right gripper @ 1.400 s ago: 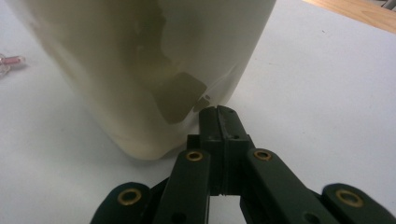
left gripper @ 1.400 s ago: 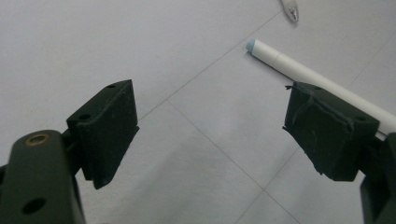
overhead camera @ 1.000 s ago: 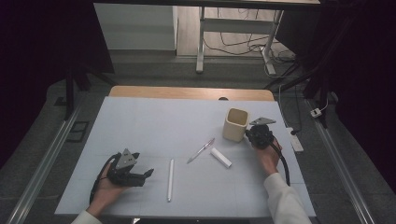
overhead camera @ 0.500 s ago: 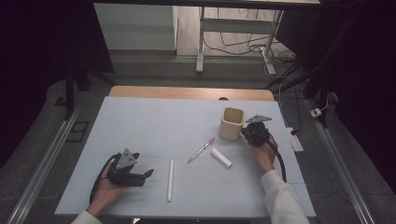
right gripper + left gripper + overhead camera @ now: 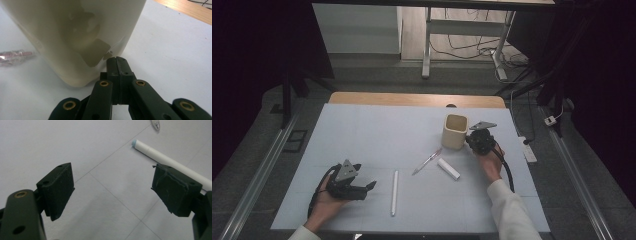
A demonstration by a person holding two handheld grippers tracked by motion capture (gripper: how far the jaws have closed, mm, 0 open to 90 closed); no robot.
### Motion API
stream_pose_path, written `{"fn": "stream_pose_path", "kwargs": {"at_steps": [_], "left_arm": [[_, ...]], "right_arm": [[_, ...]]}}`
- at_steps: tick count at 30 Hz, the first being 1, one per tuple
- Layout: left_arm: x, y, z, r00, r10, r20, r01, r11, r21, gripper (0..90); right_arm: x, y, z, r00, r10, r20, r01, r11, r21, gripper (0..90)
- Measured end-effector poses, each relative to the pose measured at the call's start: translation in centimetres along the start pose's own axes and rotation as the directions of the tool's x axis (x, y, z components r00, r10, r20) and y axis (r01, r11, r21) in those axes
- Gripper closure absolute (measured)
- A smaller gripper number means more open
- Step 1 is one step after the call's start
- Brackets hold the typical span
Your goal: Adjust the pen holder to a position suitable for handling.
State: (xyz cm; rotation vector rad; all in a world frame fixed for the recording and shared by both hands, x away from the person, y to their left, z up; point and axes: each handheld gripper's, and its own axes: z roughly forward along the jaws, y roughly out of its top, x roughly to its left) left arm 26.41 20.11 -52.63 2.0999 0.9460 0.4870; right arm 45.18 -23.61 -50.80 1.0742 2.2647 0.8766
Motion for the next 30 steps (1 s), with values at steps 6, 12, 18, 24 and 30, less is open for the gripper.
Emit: {"fn": "stream_pose_path", "kwargs": {"at_steps": [6, 12, 18, 24, 30], "left_arm": [[0.0, 0.0, 0.1, 1.0, 0.001, 0.008, -0.001, 1.0, 0.003, 17.4], [0.0, 0.0, 0.2, 0.9999, 0.007, 0.015, -0.007, 1.0, 0.005, 17.4], [0.0, 0.0, 0.1, 0.9998, 0.006, 0.018, -0.006, 1.0, 0.001, 17.4], [0.0, 0.0, 0.2, 0.9998, 0.006, 0.02, -0.006, 1.0, 0.003, 17.3], [0.0, 0.0, 0.2, 0.9997, 0.006, 0.022, -0.006, 1.0, 0.006, 17.4]], "right_arm": [[0.2, 0.8, 0.7, 1.0, -0.008, -0.004, 0.008, 0.9999, 0.012, 89.1], [0.7, 1.4, 1.1, 0.9998, -0.019, -0.004, 0.019, 0.9995, 0.024, 89.0], [1.4, 1.9, 1.4, 0.9995, -0.027, -0.014, 0.027, 0.9992, 0.03, 89.0], [2.0, 2.5, 1.8, 0.9988, -0.044, -0.02, 0.045, 0.9983, 0.038, 89.1], [2.6, 2.9, 2.2, 0.9981, -0.052, -0.031, 0.054, 0.9979, 0.038, 89.1]]}}
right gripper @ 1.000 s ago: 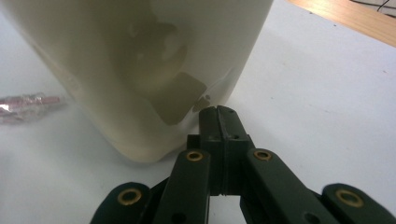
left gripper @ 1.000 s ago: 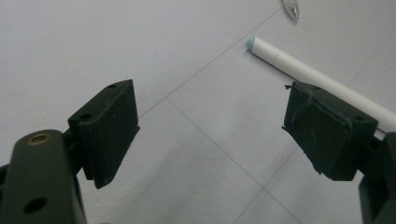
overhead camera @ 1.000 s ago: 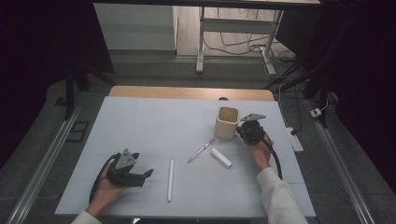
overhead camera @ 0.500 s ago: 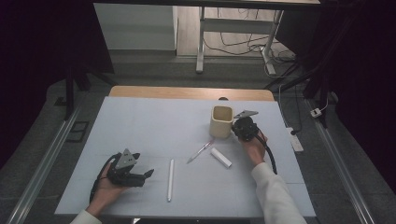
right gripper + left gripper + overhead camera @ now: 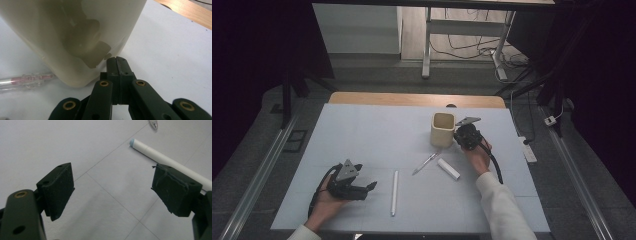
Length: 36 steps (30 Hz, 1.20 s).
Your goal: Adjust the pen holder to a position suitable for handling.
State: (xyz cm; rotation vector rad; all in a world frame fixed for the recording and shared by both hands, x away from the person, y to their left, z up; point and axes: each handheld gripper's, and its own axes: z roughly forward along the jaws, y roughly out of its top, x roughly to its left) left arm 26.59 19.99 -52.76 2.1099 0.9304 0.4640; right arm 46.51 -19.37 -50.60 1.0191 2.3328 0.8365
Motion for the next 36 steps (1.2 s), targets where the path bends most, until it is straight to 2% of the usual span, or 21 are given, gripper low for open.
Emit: {"fn": "stream_pose_path", "kwargs": {"at_steps": [4, 14, 23, 26, 33, 36], "left_arm": [[-0.1, 0.0, 0.0, 1.0, 0.001, 0.0, -0.001, 1.0, 0.0, 17.4], [0.0, 0.0, 0.0, 1.0, 0.001, 0.005, -0.001, 1.0, -0.002, 17.4], [0.0, 0.0, -0.1, 1.0, 0.0, 0.007, 0.0, 1.0, -0.002, 17.4], [0.0, 0.0, -0.1, 1.0, 0.001, 0.008, -0.001, 1.0, 0.0, 17.4], [-0.1, 0.0, 0.1, 0.9999, 0.004, 0.01, -0.004, 1.0, 0.004, 17.4], [-0.1, 0.0, 0.1, 0.9999, 0.004, 0.011, -0.004, 1.0, 0.005, 17.4]], "right_arm": [[0.4, 0.5, 0.3, 0.9999, -0.013, 0.004, 0.013, 0.9999, 0.009, 89.1], [1.8, 1.6, 1.2, 0.9994, -0.025, -0.023, 0.025, 0.9996, 0.009, 89.0], [2.6, 2.5, 1.8, 0.9989, -0.038, -0.029, 0.038, 0.9992, 0.013, 89.0], [2.7, 2.6, 2.0, 0.9983, -0.038, -0.044, 0.038, 0.9992, 0.008, 89.0], [3.1, 2.9, 2.2, 0.9988, -0.032, -0.036, 0.032, 0.9995, 0.006, 89.0], [3.2, 3.0, 2.4, 0.9983, -0.047, -0.035, 0.047, 0.9989, 0.006, 89.0]]}}
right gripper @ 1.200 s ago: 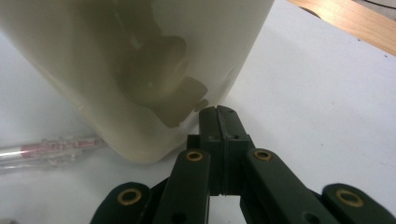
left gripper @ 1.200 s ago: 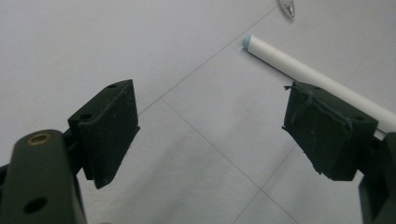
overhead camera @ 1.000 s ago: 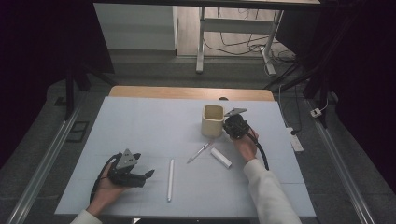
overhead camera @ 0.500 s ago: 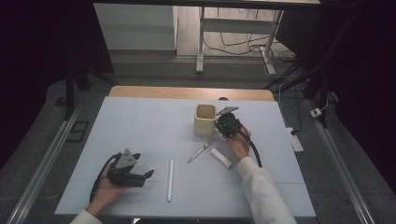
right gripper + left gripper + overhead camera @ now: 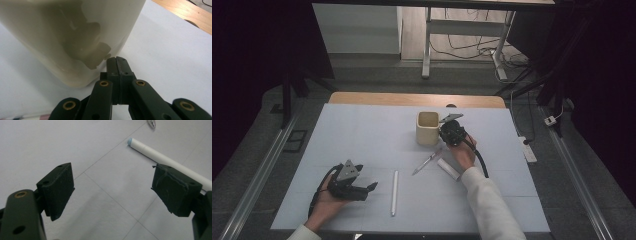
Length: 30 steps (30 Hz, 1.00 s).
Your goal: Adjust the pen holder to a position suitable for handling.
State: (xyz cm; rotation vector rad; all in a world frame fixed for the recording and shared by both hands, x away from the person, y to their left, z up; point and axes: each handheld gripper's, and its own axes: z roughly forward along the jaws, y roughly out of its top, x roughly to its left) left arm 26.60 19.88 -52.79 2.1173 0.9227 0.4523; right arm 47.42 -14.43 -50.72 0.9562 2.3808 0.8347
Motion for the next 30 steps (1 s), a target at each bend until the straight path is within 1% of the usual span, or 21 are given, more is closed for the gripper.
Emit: {"fn": "stream_pose_path", "kwargs": {"at_steps": [5, 12, 19, 21, 25, 28, 30], "left_arm": [[0.0, 0.0, 0.0, 1.0, 0.001, 0.001, -0.001, 1.0, 0.003, 17.4], [0.0, 0.0, 0.0, 1.0, 0.006, 0.002, -0.006, 1.0, 0.006, 17.4], [-0.1, 0.0, 0.1, 1.0, 0.009, 0.003, -0.009, 0.9999, 0.008, 17.4], [-0.1, 0.0, 0.2, 0.9999, 0.012, 0.004, -0.012, 0.9999, 0.012, 17.4], [-0.1, 0.0, 0.2, 0.9999, 0.014, 0.004, -0.014, 0.9998, 0.014, 17.4], [-0.1, 0.0, 0.2, 0.9999, 0.013, 0.003, -0.013, 0.9998, 0.017, 17.4], [-0.1, 0.0, 0.2, 0.9999, 0.013, 0.002, -0.013, 0.9997, 0.019, 17.3]], "right_arm": [[0.5, 0.4, 0.2, 1.0, -0.003, -0.007, 0.003, 1.0, 0.001, 89.1], [1.1, 0.8, 0.5, 0.9996, -0.029, -0.006, 0.029, 0.9996, 0.002, 89.0], [1.1, 0.9, 0.6, 0.9997, -0.022, -0.006, 0.022, 0.9998, 0.001, 89.0], [1.1, 0.8, 0.6, 0.9998, -0.021, -0.004, 0.021, 0.9998, 0.001, 89.0], [1.3, 0.9, 0.6, 0.9988, -0.045, 0.018, 0.045, 0.999, 0.007, 89.0], [1.2, 0.9, 0.7, 0.9996, -0.026, 0.006, 0.026, 0.9997, -0.001, 89.0], [1.2, 0.9, 0.7, 0.9996, -0.026, 0.008, 0.026, 0.9997, -0.003, 89.0]]}}
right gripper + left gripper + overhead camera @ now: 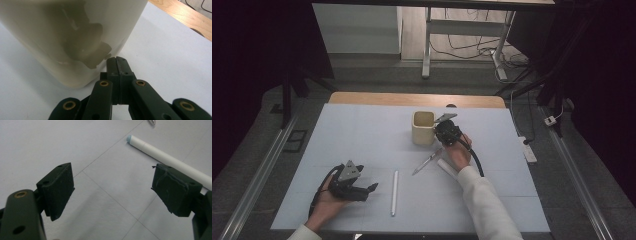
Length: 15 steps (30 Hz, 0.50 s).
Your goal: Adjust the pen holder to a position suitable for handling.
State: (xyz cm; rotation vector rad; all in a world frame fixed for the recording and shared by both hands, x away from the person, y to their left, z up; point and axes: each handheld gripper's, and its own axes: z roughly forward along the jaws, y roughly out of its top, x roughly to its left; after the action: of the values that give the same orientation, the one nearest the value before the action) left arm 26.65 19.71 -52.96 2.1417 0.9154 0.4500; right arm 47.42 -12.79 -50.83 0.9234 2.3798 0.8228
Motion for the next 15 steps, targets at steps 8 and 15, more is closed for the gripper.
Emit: {"fn": "stream_pose_path", "kwargs": {"at_steps": [8, 15], "left_arm": [[0.1, -0.1, -0.1, 1.0, -0.003, -0.002, 0.003, 1.0, -0.001, 17.3], [0.1, -0.1, -0.1, 1.0, 0.0, -0.002, 0.0, 1.0, -0.003, 17.4]], "right_arm": [[0.0, -0.1, -1.2, 0.9998, -0.018, 0.007, 0.018, 0.9989, -0.043, 89.1], [-0.2, -1.0, -3.3, 0.9995, -0.006, -0.031, 0.004, 0.9959, -0.09, 89.0]]}}
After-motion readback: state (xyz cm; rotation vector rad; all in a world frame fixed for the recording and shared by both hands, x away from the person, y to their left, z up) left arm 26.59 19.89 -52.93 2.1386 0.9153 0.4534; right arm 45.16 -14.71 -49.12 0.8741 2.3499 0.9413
